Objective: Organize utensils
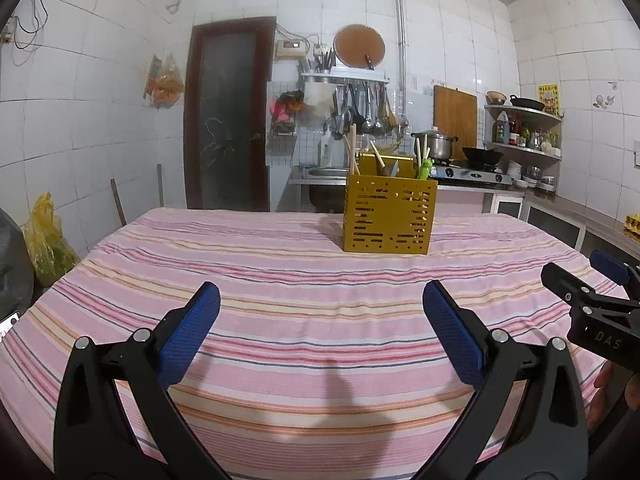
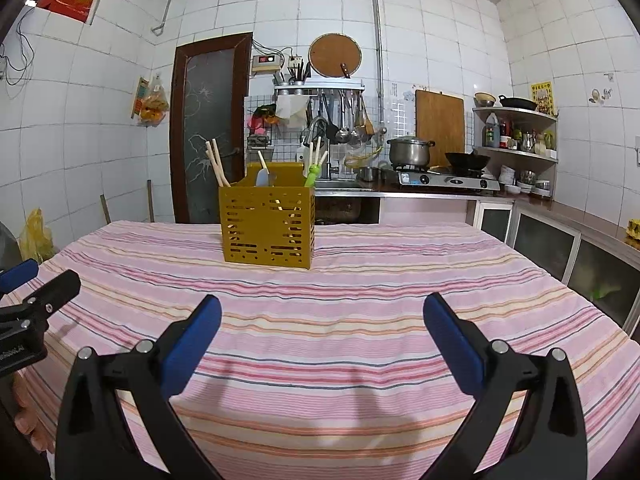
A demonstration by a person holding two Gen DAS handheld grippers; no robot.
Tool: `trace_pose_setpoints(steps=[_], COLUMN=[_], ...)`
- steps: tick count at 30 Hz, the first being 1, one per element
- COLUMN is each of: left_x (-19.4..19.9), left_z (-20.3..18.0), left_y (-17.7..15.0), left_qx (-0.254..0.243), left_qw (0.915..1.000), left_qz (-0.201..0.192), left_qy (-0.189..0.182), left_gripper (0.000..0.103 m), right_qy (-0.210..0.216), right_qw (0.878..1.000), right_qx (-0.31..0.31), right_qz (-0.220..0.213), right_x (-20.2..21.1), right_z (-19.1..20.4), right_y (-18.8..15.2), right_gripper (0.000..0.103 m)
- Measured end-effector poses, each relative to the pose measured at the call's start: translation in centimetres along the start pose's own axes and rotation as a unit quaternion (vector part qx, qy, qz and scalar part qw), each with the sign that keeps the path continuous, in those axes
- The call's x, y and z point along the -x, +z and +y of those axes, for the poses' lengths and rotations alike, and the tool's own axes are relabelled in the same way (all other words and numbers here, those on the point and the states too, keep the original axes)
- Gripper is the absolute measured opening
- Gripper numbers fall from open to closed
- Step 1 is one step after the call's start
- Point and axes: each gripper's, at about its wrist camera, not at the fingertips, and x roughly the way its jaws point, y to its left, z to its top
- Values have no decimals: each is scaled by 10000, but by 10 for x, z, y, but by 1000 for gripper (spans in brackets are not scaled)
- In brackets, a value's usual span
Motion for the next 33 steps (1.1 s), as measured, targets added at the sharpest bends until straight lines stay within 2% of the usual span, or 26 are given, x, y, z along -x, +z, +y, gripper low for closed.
trace_pose_setpoints(steps=[33], left_x=[5], left_z=[-1], left_y=[3], left_qx=[-66], left_qw=[9999], left_qz=[-116], left_qy=[23], left_gripper=[98], right_qy=[-48], right_qw=[10000], right_qx=[-81], right_qz=[11], right_x=[-1], right_z=[-4], right_y=[-2], right_gripper=[99])
